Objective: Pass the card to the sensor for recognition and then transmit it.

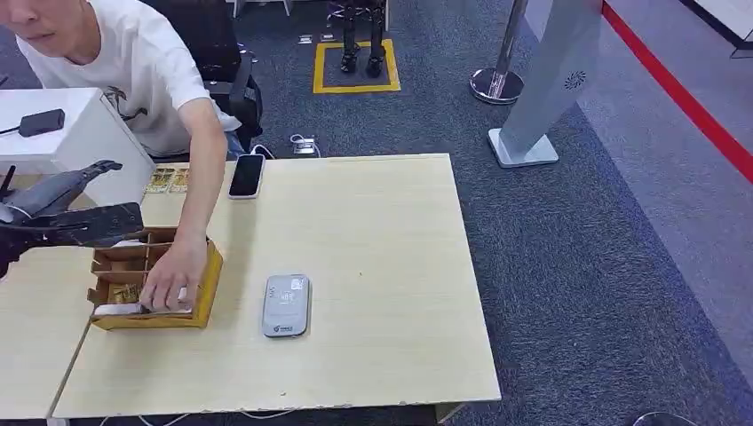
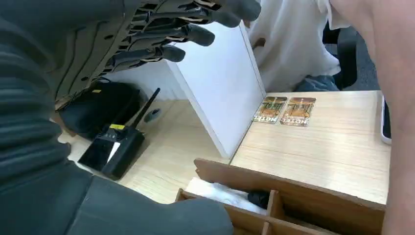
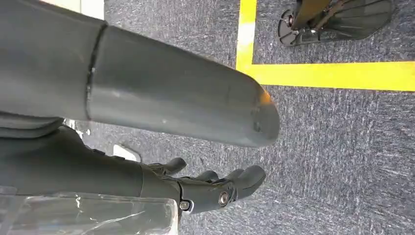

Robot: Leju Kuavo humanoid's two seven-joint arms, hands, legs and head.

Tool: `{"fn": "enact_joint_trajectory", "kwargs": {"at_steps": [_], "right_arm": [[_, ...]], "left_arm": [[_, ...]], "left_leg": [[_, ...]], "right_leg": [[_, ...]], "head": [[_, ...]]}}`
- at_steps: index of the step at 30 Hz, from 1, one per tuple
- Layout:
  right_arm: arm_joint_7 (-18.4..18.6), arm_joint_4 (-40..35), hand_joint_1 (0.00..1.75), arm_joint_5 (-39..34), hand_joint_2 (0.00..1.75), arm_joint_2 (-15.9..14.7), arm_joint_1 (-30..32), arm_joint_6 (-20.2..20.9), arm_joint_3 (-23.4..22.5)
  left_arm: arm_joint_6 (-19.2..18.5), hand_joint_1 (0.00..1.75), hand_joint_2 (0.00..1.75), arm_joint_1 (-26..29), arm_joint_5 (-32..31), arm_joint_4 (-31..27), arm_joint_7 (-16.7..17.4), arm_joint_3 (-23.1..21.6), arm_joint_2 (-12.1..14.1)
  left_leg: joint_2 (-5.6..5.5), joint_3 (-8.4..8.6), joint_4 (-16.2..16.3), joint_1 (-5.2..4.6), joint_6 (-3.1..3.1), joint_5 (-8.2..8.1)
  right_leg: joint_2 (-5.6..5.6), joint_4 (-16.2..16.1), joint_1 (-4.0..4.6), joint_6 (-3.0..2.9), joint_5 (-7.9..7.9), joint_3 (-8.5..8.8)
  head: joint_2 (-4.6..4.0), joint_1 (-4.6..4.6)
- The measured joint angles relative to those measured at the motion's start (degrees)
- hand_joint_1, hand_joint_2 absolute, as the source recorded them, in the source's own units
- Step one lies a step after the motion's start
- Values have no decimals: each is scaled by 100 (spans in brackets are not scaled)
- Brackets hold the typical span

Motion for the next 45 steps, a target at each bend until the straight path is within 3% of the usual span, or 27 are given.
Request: {"fn": "enact_joint_trajectory", "kwargs": {"at_steps": [15, 22, 34, 38, 45], "right_arm": [[-179, -2, 0, -190, 0, -4, 50, 24, -101], [66, 18, 0, -365, 0, -9, 153, -28, -168], [-125, 48, 0, -356, 0, -55, 222, -140, -190], [-166, 52, 0, -415, 0, -77, 222, -164, -190], [-308, 96, 0, -649, 0, -96, 293, -243, -282]], "left_arm": [[33, 0, 175, -25, -94, 113, 11, 35, -172], [118, 0, 175, -45, -250, 297, -136, 37, -476], [120, 0, 175, 149, -252, 328, -230, 96, -485], [181, 0, 175, 199, -186, 314, -232, 112, -430], [360, 0, 175, 671, -147, -230, -64, 343, 73]], "left_leg": [[1, 1, 3, 0, 0, 0], [5, 1, 4, 0, 0, 0], [2, -1, 3, 0, 0, 0], [3, -1, 2, 0, 0, 0], [12, -1, 0, 2, 0, 0]], "right_leg": [[2, 0, 0, -2, 3, -1], [7, 0, 0, -2, 3, 1], [2, 1, 0, -2, 3, 2], [4, 3, 0, -2, 3, 5], [11, 2, 1, -3, 2, -4]], "head": [[0, 0], [0, 0], [0, 0], [0, 2], [0, -4]]}}
